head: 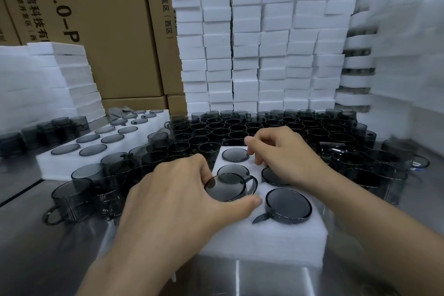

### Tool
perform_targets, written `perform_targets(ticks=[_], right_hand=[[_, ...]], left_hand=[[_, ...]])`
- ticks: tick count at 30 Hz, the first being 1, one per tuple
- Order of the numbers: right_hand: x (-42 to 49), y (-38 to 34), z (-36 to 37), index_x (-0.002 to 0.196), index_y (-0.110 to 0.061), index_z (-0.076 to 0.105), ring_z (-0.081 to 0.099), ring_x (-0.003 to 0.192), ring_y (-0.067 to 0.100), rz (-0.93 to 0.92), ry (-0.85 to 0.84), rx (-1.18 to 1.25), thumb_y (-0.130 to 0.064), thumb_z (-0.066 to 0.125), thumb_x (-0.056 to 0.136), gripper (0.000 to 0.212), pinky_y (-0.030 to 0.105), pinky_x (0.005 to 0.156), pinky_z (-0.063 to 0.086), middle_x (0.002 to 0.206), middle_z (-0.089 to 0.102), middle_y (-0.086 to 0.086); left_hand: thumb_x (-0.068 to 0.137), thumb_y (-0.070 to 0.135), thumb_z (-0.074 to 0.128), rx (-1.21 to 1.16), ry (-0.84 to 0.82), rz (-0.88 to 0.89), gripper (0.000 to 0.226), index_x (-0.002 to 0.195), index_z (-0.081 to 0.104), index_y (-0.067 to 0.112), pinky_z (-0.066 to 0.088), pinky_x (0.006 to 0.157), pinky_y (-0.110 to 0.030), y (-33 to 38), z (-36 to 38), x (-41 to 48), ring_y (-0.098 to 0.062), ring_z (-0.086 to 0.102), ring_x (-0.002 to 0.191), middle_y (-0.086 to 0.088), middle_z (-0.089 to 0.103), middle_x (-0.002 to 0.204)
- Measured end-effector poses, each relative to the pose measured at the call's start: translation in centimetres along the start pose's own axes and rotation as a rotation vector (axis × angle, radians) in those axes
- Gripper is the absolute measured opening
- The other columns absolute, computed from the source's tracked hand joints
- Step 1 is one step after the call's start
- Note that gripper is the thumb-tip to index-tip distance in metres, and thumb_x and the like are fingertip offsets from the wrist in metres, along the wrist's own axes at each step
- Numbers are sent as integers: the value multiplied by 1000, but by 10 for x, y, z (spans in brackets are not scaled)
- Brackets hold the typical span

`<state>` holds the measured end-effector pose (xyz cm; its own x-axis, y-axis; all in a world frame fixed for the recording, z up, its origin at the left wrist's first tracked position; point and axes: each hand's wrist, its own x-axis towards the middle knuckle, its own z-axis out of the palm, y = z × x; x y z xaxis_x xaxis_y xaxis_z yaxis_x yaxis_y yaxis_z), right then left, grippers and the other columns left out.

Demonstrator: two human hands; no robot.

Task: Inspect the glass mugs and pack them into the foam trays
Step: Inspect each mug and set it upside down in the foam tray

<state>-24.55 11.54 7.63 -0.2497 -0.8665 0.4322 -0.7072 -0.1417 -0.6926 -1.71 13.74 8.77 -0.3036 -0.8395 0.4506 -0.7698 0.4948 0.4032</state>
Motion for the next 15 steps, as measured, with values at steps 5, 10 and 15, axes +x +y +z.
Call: perform_targets(ticks=[5, 10, 15], right_hand=[[0, 1, 1, 80, -19, 74, 58, 59, -1, -4, -11, -17, -44, 62, 102, 35, 26, 65, 44, 69, 74, -8], [1, 0, 1, 79, -19, 74, 57, 59, -1, -17, -14, -23, -43, 62, 102, 35, 28, 65, 44, 69, 74, -7], [1, 2, 1, 77, -20, 74, 58, 61, 3, -41, -25, -6, -41, 62, 103, 35, 33, 71, 50, 69, 73, -3]], left_hand=[[46, 107, 53, 54, -114, 110, 86, 80, 49, 28, 33, 57, -33, -1, -8, 6, -6, 51, 66, 10, 53, 68], [59, 114, 25, 56, -200, 289, 86, 138, 20, 80, 34, 91, -18, -3, -18, -4, 22, 29, 127, 49, 36, 134], [76, 105, 28, 31, -364, 465, 96, 156, -11, 69, 11, 111, -7, 1, -3, -14, 31, -29, 139, 63, -32, 143]])
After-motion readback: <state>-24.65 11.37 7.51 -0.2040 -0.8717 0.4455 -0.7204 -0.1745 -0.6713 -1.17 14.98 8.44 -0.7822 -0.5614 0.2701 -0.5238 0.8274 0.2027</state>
